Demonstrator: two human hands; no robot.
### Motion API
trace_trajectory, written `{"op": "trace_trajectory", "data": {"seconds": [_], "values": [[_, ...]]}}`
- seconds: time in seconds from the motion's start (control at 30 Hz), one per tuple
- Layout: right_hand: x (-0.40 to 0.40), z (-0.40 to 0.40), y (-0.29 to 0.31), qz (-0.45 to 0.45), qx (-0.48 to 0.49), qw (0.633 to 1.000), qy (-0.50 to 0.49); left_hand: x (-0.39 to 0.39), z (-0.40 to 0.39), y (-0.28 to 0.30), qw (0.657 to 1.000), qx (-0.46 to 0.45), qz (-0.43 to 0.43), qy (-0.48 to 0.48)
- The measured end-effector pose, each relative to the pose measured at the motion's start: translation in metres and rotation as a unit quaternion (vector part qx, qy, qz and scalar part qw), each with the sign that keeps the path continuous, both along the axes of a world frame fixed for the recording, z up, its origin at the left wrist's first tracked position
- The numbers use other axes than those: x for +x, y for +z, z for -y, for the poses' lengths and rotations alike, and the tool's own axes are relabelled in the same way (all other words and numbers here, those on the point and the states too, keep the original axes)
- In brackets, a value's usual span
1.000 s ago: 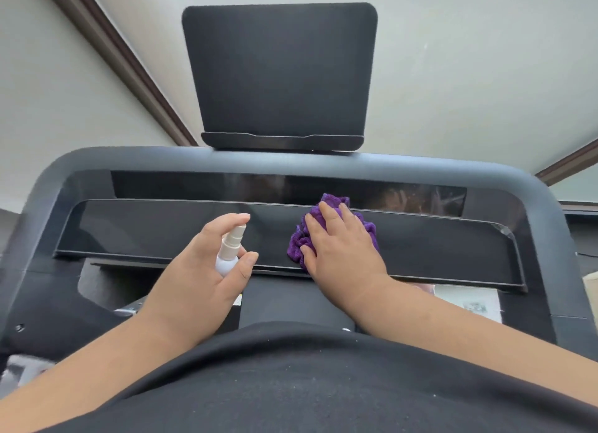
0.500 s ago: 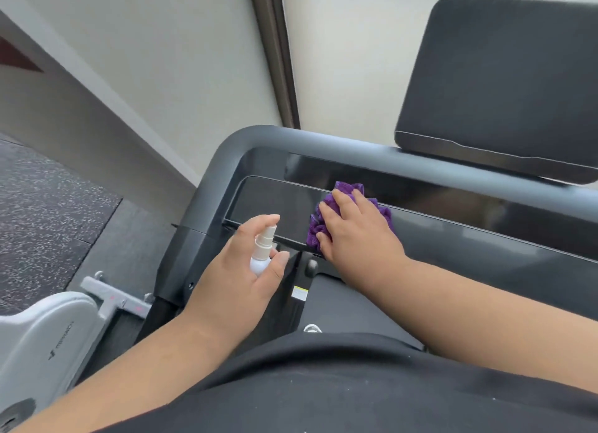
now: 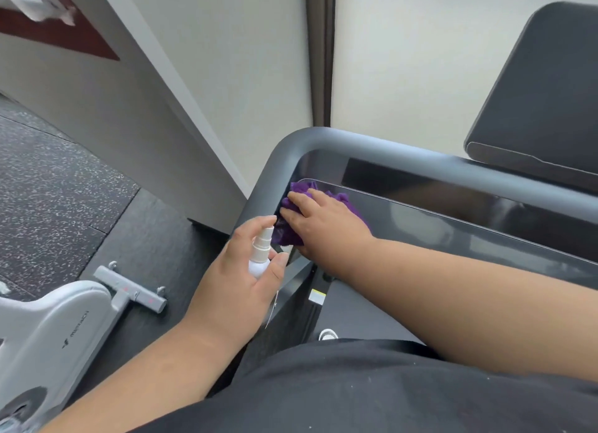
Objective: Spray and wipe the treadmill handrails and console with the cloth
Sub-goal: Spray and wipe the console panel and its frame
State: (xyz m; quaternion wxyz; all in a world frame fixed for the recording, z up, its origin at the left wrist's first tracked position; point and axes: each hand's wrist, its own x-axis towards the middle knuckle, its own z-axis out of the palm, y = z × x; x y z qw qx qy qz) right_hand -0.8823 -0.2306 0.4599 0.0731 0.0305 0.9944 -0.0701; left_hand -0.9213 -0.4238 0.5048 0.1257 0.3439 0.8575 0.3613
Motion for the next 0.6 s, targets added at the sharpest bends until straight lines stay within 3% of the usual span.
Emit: {"op": "trace_trajectory", "data": {"seconds": [0.17,0.3,0.6], "values": [[0.039,0.009,0.013,0.012,-0.060,0.997,0.038,-0.015,-0.019,0.003,1.000,0.008,0.004,-0.009],[0.085,0.005,0.018,0.006,-0.122,0.992,0.029,-0.024,-0.047,0.001,0.998,-0.036,0.018,-0.039],[0.132,-0.008,0.022,0.073,-0.136,0.987,0.053,-0.024,-0.123,-0.032,0.964,-0.225,-0.046,-0.131]]}}
